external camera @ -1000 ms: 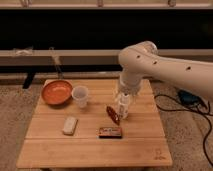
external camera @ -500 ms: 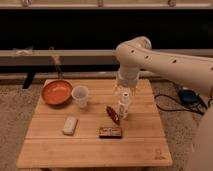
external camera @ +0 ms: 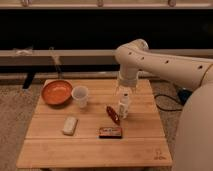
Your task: Place the bottle in the ceramic bowl
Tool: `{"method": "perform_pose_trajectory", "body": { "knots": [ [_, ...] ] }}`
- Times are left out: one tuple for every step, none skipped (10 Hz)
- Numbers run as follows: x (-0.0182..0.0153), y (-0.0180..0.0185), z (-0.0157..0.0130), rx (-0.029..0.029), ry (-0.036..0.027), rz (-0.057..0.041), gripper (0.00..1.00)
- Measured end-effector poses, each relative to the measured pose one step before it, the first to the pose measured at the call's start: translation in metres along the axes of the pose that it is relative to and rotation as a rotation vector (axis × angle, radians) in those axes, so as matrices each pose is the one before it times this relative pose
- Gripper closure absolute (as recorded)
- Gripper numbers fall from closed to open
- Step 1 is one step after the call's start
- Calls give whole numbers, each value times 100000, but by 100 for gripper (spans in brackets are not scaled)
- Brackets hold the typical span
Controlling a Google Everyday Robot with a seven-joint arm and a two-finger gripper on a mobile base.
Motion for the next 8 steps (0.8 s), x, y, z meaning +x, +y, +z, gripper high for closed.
{"method": "perform_pose_trajectory", "body": {
  "knots": [
    [-138, -198, 592, 628, 955, 876, 35],
    [57, -29, 330, 390, 1299, 521, 35],
    [150, -121, 353, 385, 2015, 1020, 35],
    [92, -157, 168, 231, 1284, 770, 39],
    [77, 24, 114, 21, 964, 357, 47],
    [62, 46, 32, -301, 851, 429, 57],
    [89, -45, -64, -98, 730, 407, 68],
    [125, 67, -236, -142, 627, 123, 78]
  ]
}}
